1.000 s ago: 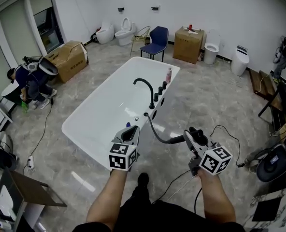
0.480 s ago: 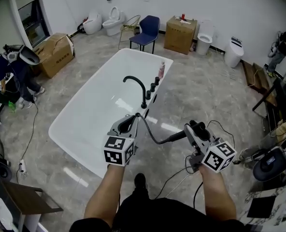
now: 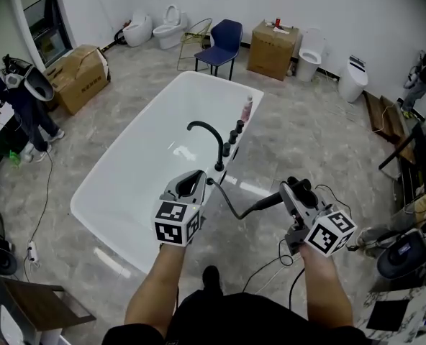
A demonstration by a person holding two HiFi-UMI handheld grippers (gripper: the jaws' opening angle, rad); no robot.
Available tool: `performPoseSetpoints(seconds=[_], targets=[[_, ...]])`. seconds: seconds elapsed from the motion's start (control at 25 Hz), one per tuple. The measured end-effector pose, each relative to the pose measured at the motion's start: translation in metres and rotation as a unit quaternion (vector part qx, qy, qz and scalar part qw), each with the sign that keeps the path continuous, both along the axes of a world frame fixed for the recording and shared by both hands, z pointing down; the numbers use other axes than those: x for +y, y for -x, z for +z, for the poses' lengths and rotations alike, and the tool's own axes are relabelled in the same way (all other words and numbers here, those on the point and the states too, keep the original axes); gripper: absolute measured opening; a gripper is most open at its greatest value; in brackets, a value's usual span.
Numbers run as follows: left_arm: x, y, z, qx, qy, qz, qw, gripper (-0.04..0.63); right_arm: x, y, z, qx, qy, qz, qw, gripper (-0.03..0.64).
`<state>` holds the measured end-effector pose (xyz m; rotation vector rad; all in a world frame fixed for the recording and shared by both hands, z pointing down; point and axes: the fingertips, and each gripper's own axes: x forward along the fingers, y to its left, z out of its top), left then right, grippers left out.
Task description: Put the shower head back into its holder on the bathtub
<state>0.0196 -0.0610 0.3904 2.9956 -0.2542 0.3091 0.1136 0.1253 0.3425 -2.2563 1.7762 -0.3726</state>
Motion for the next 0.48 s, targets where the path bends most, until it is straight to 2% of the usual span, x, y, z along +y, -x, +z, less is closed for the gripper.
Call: performPoseSetpoints(seconds=[0.48], targets=[[-0.029, -0.021, 0.006, 0.016, 0.018, 0.014, 0.9996, 0.023, -0.063, -0.019, -0.015, 0.026, 0.012, -0.018, 0.999, 0.138]])
